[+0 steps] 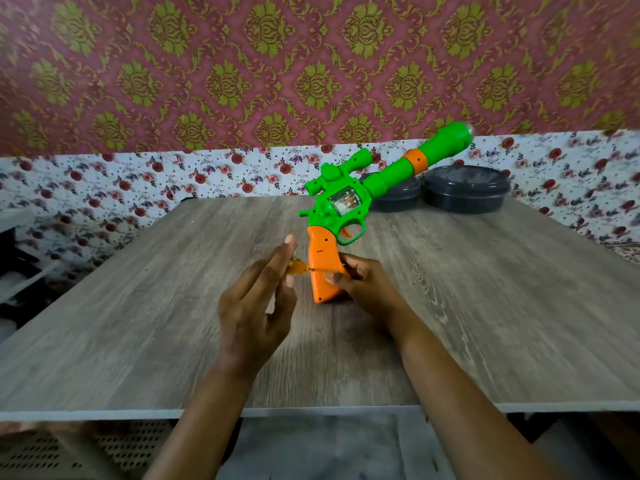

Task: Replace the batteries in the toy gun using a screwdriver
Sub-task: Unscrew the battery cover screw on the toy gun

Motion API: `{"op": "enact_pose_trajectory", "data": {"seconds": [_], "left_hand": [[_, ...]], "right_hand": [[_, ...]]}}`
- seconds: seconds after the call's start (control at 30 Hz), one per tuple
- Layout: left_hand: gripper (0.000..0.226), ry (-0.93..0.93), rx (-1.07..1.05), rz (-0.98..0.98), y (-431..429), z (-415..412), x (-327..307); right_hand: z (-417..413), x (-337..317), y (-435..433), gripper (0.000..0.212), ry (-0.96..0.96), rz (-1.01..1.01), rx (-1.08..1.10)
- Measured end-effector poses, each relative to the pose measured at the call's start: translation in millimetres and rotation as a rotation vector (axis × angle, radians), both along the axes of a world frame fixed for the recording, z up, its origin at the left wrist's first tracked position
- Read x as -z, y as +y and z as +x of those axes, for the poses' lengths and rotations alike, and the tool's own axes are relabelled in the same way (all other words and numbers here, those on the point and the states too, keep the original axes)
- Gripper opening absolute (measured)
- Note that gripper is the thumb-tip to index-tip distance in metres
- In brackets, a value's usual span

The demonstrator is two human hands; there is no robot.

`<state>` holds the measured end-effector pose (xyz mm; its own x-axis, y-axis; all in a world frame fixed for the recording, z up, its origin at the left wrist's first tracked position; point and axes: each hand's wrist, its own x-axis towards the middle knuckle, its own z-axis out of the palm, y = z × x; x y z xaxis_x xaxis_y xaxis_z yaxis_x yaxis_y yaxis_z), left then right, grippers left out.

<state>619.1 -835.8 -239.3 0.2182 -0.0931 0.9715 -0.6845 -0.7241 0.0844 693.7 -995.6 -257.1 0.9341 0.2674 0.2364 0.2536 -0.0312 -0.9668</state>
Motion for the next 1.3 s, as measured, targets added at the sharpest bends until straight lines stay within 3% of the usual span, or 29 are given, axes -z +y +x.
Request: {"op": "enact_pose_trajectory", "data": {"seconds": [0.33, 0.63, 1.3], "left_hand": [[0.029, 0.018, 0.029, -0.162, 1.0, -1.1, 0.2], [0.033, 0.022, 0.007, -0.046, 0.7, -1.7, 0.7], [0.023, 0.011, 0.031, -0.123, 2.9, 2.7, 3.5]], "right_hand": [[0.0, 0.5, 0.2, 0.030, -0.020, 0.021, -0.010], [1.2, 0.8, -0.1, 0.030, 0.004, -0.009, -0.005], [1.8, 1.0, -0.2, 0.031, 0.000, -0.027, 0.031]]}}
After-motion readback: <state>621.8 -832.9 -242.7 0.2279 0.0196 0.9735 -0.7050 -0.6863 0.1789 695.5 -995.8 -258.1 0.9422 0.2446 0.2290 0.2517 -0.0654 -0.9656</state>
